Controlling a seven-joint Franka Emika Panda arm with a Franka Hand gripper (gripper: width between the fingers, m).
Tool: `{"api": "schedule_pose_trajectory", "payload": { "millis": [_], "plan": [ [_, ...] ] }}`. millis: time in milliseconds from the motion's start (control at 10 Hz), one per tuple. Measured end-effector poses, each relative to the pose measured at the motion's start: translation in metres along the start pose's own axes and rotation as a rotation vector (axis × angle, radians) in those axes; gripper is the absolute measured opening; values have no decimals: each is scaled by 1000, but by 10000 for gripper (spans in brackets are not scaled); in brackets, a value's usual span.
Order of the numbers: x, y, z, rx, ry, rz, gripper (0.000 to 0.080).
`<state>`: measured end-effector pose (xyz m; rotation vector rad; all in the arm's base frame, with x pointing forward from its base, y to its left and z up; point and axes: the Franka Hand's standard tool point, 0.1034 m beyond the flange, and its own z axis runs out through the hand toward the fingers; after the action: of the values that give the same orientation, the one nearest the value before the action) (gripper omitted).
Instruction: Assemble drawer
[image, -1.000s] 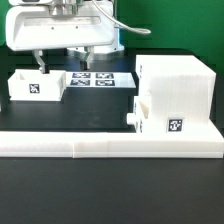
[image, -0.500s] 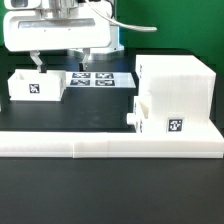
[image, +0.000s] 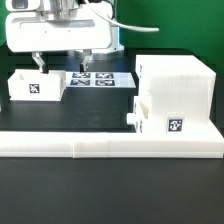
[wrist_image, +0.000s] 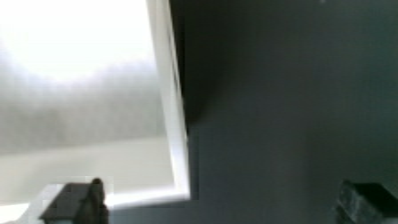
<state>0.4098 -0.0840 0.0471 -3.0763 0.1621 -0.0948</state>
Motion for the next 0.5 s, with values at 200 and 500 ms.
{"api": "schedule_pose_trajectory", "payload": {
  "millis": [200, 500],
  "plan": [
    [-22, 5, 11, -19, 9, -91, 649],
    [-35, 6, 32, -24, -1, -144, 649]
  ]
}}
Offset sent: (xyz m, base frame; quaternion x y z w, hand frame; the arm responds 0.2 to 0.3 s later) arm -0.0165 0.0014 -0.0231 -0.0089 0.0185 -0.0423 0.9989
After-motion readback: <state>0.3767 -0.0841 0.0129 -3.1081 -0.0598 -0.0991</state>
